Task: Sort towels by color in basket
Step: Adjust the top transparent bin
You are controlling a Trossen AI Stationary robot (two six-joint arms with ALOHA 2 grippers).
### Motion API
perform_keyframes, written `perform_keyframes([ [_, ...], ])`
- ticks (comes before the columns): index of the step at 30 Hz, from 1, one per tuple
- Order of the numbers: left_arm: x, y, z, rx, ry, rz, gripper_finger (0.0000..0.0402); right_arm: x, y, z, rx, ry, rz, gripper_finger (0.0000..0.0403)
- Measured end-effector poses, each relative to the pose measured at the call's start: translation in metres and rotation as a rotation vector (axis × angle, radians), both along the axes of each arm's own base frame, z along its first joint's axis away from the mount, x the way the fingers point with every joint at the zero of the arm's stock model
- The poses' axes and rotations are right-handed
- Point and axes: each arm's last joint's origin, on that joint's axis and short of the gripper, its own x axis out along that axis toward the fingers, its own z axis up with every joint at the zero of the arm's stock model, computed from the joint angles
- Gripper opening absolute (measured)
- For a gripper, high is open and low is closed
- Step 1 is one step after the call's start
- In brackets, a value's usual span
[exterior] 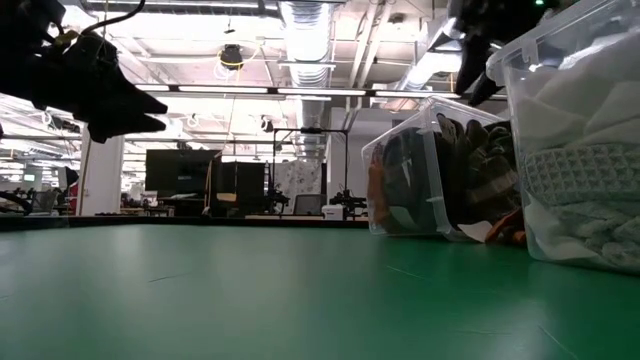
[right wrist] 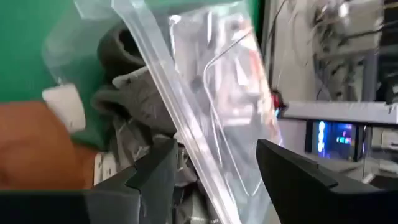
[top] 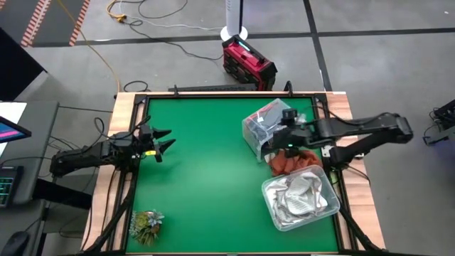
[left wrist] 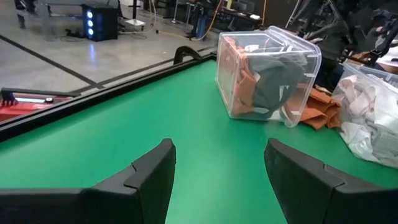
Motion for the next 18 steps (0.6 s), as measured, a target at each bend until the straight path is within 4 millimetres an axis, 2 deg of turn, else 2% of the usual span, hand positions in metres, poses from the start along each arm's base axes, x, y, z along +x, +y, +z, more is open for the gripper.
perform_keyframes([
  [4, 0.000, 0.000, 0.000, 0.000, 0.004, -0.003, 0.0235, 0.014, -0.008, -0.010, 0.032, 0.155, -0.032, 0.0260],
  [10, 0.000, -0.001, -0.001, 0.016, 0.023, -0.023, 0.0235, 0.023, -0.038, -0.025, 0.045, 0.236, -0.133, 0.0245],
  [13, 0.000, -0.001, -0.002, 0.016, 0.029, -0.029, 0.0235, 0.019, -0.055, -0.024, 0.061, 0.242, -0.161, 0.0202],
  [18, 0.001, -0.002, -0.002, 0.011, 0.027, -0.069, 0.0235, 0.010, -0.074, -0.012, 0.132, 0.197, -0.150, 0.0102],
])
